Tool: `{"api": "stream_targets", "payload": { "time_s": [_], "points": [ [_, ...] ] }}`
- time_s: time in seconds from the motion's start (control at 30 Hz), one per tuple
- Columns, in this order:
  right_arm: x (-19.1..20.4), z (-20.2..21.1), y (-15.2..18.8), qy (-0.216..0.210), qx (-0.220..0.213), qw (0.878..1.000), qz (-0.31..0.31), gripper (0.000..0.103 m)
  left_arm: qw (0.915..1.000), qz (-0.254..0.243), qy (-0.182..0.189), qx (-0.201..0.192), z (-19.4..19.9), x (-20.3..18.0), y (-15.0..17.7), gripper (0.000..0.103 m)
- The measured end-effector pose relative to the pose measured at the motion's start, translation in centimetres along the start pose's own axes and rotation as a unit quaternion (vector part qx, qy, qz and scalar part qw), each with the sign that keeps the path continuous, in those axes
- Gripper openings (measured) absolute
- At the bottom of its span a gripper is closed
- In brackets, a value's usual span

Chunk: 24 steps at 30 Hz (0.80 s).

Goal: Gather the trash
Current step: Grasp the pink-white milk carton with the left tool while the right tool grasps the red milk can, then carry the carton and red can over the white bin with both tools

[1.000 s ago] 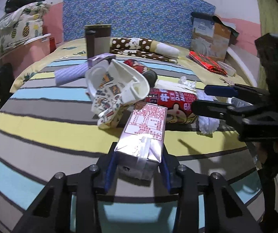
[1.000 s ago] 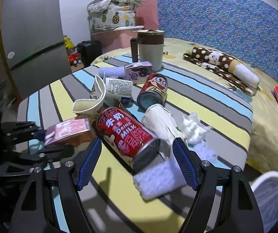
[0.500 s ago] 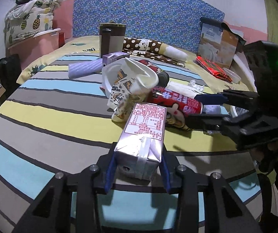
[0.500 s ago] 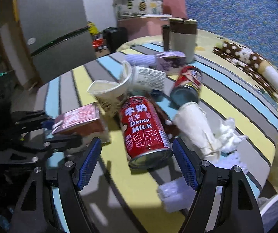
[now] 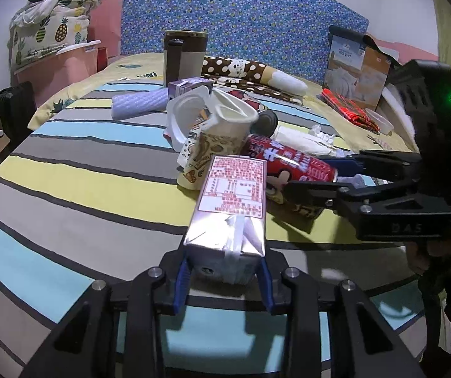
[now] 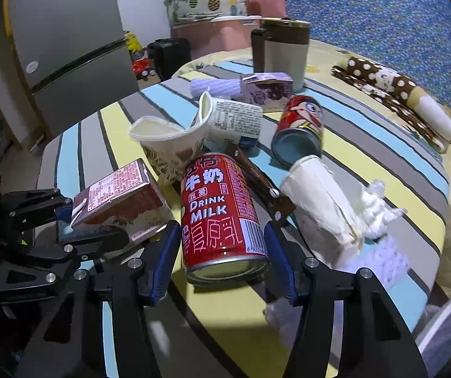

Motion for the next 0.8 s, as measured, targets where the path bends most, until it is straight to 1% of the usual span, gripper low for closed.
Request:
{"api": "stream_targets", "payload": {
  "time_s": [0.1,0.33,0.8],
  "points": [
    [-0.6,0.8,0.0,0.008,-0.01,1.0,-0.019,0.056,1.0,-0.001,-0.002,-0.002,0.2,-0.3,0.1,0.038],
    [-1.0,3.5,1.2,0.022,-0.042,0.997,-0.065,0.055,0.9999,-0.01,0.003,-0.009,1.3,-1.5,0.1,0.038],
    [-0.9,6.0,1.6,0.034,-0.086,0.992,-0.091,0.054,0.999,-0.034,0.013,-0.024,3.5,-4.3,-0.1,0.038]
  ]
}}
Point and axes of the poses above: each gripper's, at about its wrist camera, not at the fingertips, and z roughly against the way its jaws point, x to its left, y to its underside, the point moved 7 cm from there along -z, roughly the way its jaws point, and after that the axes turned 1 degree about x, right-handed, at the moved point
